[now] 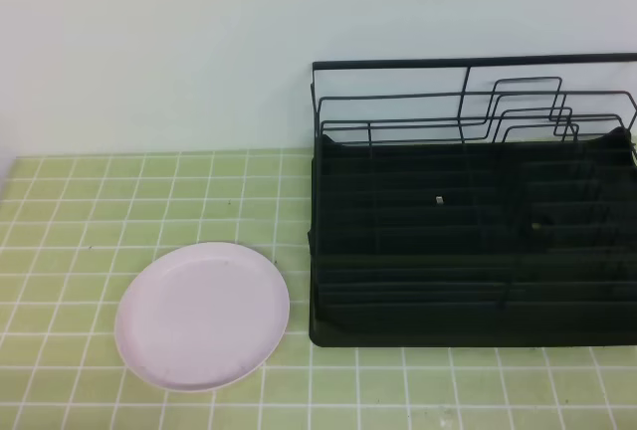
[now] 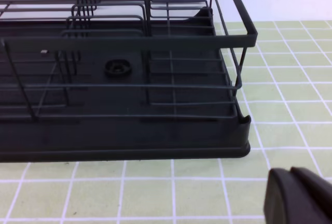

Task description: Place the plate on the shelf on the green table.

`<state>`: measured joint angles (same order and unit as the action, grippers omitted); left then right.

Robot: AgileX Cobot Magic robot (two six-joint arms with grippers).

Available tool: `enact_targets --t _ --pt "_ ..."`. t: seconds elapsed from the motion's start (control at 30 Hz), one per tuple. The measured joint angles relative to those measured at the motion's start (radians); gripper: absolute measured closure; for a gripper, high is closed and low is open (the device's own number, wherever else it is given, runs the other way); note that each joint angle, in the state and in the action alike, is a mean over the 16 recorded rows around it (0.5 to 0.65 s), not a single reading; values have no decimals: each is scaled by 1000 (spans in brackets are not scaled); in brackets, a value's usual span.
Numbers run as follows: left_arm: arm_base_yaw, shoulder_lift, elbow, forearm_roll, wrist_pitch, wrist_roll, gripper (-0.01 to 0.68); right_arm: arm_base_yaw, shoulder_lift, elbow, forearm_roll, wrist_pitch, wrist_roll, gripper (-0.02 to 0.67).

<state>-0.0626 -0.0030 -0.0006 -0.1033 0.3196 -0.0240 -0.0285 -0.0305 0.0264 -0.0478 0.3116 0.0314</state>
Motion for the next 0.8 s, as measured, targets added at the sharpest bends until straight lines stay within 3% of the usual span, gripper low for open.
enact_targets --t 0.8 --pt "0 0 0 0 0 0 676 0 0 0 0 0 0 652"
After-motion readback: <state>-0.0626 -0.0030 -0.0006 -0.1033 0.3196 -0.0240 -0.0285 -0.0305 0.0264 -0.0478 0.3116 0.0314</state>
